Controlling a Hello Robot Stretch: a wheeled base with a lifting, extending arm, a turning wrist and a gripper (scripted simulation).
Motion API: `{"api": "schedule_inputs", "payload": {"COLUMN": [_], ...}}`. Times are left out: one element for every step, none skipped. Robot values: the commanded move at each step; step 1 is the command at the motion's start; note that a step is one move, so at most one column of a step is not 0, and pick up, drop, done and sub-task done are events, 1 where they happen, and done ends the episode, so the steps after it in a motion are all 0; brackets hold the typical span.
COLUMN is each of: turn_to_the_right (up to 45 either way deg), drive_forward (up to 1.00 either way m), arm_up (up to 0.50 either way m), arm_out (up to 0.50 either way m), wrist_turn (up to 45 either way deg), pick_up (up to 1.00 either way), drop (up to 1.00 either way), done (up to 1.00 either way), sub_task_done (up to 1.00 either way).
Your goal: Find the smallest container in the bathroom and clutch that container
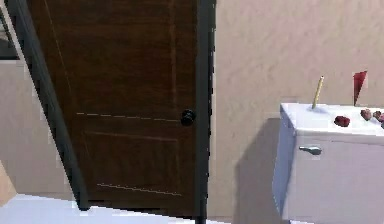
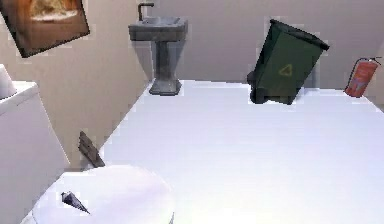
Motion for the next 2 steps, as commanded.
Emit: {"api": "schedule_inputs", "payload": {"turn_to_the_right": [0.0, 0.0], "drive_forward": [0.4, 0.0], "arm_up": [0.0, 0.5], "arm_out": [0.0, 0.0], "wrist_turn": [0.0, 0.0], "pick_up": [0.0, 0.0], "drop": [0.0, 0.0], "done": [0.0, 0.0], "sub_task_done": [0.0, 0.0]}}
